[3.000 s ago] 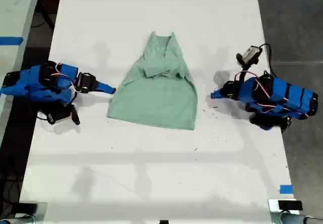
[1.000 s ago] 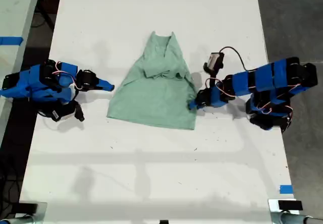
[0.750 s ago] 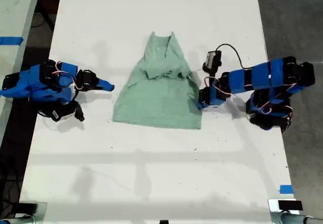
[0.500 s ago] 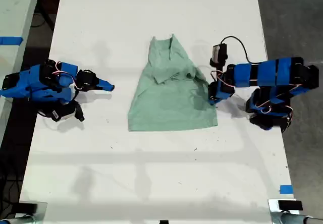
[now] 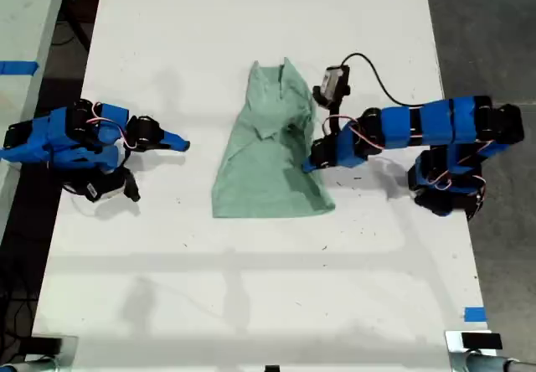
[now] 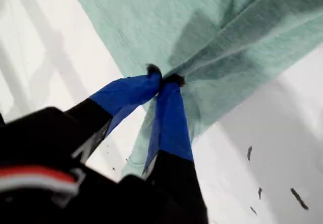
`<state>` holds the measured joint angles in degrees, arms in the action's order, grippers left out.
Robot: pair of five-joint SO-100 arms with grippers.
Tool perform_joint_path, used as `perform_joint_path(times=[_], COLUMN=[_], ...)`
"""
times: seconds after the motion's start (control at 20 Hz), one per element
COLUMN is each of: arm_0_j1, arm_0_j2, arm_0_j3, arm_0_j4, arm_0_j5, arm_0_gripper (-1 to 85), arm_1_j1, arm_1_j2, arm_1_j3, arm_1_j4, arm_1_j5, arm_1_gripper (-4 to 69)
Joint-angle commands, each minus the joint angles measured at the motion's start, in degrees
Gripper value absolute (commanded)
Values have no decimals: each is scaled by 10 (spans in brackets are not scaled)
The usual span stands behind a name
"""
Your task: Fold t shirt
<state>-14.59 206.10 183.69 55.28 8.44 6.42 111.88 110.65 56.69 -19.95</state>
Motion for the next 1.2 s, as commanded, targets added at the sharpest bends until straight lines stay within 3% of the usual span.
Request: perform_joint_path(times=[0.0,0.25,0.3,0.4,0.5,0.6,0.7,0.8,0.9,1.05,1.15], arm_0_j1=[-6,-4,-4,-4,-4,-4,-4,-4,-4,-4,-3], arm_0_j2=[4,4,4,4,4,4,4,4,4,4,4], arm_0_j3=[1,1,1,1,0,0,0,0,0,0,0], arm_0_j4=[1,2,2,2,2,2,2,2,2,2,2], arm_0_j5=[-10,-10,-10,-10,-10,-10,-10,-10,-9,-9,-10], arm_0_gripper=[-1,-1,-1,-1,-1,-1,-1,-1,-1,-1,-1], arm_1_j1=[-13,-16,-16,-16,-8,2,18,36,48,40,19], arm_1_j2=[-143,-425,-434,-410,-356,-269,-141,33,244,579,785], arm_1_j3=[-151,-436,-449,-452,-446,-398,-285,-117,71,401,571], arm_1_j4=[-23,47,52,90,170,250,279,255,184,76,98], arm_1_j5=[-28,-48,-48,-54,-51,-40,-24,-15,-13,21,58], arm_1_gripper=[15,19,59,147,194,203,187,150,8,9,9])
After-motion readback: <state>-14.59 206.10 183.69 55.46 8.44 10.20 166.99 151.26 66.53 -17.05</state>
